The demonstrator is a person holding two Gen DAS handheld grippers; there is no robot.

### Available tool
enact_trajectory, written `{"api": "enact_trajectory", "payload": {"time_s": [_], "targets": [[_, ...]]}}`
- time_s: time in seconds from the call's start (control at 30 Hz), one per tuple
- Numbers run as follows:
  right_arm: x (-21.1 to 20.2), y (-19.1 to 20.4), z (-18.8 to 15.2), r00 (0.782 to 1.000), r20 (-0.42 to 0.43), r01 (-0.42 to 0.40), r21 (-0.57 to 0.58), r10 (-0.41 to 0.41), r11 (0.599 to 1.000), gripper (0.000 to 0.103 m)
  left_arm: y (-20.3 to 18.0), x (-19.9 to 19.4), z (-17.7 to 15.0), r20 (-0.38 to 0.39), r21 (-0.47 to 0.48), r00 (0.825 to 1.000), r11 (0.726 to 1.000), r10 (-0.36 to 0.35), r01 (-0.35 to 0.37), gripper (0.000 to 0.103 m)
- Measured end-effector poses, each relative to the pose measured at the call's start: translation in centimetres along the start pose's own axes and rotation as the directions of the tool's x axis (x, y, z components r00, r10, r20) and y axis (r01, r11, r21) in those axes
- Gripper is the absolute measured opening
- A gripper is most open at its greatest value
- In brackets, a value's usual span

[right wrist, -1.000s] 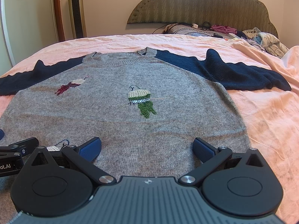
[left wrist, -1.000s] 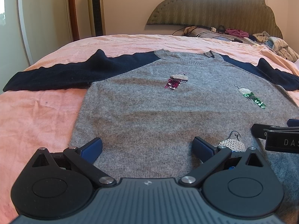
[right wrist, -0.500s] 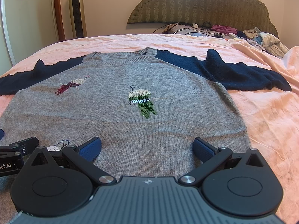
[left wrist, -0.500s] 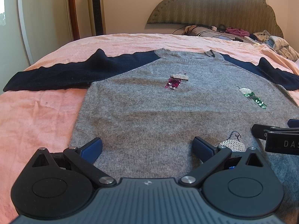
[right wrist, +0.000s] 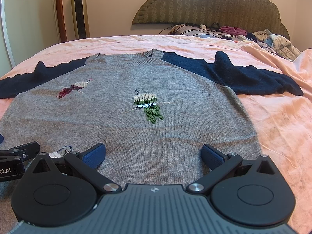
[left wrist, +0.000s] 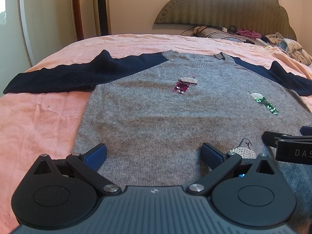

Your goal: Fold small clothes

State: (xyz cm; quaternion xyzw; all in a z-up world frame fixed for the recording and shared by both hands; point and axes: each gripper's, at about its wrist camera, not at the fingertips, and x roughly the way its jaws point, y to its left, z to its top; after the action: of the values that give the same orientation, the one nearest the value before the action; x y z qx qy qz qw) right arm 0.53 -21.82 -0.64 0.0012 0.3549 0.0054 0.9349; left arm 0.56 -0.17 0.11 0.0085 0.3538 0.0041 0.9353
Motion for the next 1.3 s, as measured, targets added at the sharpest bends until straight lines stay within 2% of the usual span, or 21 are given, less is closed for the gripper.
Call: {"api": "enact_trajectory", "payload": {"time_s": [0.47,0.57,0.63,0.73,0.8,0.83,0.9,0.97,1.03,1.13,1.2,1.27,1.3], "targets": [[0.0,-0.1,-0.1,1.0,0.0,-0.001,-0.002,0.001,1.0,0.103,0.0,-0.1,-0.1,0.005,0.002,1.0,1.0,0.0,0.0,0.103],[0.0,-0.9,1.0,0.997,-0.056,-0.058,-0.033,0.056,0.998,0.103,-0.3,-0.3,-0.2,0.013,0.008,1.0,1.0,0.016,-0.016,0.103],[-0.7,-3.6,2.7,0.994,-0.021,-0.104,0.025,0.105,0.994,0.103,-0.5,-0.3,-0.3,0.019,0.019,1.0,1.0,0.024,-0.024,0.103],[-1.9,-10.3,5.1,0.983,0.113,-0.163,0.176,0.145,0.971,0.103,-0.2,-0.2,-0.2,0.014,0.006,1.0,1.0,0.012,-0.012,0.103],[-1.3,-16.7,6.5,0.971,0.171,-0.216,0.346,0.164,0.913,0.103,-0.1,-0.1,-0.2,0.013,0.001,1.0,1.0,0.007,-0.007,0.103],[-0.7,-19.9,6.9,0.965,0.194,-0.245,0.433,0.175,0.868,0.103,-0.1,-0.2,-0.2,0.013,0.003,1.0,1.0,0.008,-0.008,0.103],[0.6,-26.2,7.0,0.957,0.248,-0.275,0.606,0.151,0.746,0.1,-0.2,-0.2,-0.3,0.014,0.002,1.0,1.0,0.008,-0.008,0.103],[1.6,-31.6,6.6,0.957,0.285,-0.255,0.727,0.058,0.638,0.092,-0.2,-0.2,-0.3,0.014,0.002,1.0,1.0,0.008,-0.008,0.103],[2.5,-35.0,6.4,0.957,0.291,-0.231,0.773,-0.006,0.591,0.09,-0.2,-0.2,-0.3,0.015,0.002,1.0,1.0,0.008,-0.008,0.103],[4.6,-38.2,6.2,0.967,0.249,-0.178,0.817,-0.057,0.548,0.09,-0.2,-0.2,-0.3,0.015,0.001,1.0,1.0,0.008,-0.008,0.103],[6.1,-39.5,6.0,0.97,0.236,-0.171,0.833,-0.058,0.527,0.09,-0.2,-0.2,-0.3,0.015,0.002,1.0,1.0,0.008,-0.008,0.103],[7.9,-40.2,5.9,0.981,0.182,-0.125,0.855,-0.066,0.503,0.089,-0.2,-0.2,-0.3,0.015,0.001,1.0,1.0,0.008,-0.008,0.103],[8.4,-40.4,5.6,0.981,0.181,-0.124,0.86,-0.07,0.495,0.085,-0.2,-0.2,-0.3,0.015,0.002,1.0,1.0,0.008,-0.008,0.103]]}}
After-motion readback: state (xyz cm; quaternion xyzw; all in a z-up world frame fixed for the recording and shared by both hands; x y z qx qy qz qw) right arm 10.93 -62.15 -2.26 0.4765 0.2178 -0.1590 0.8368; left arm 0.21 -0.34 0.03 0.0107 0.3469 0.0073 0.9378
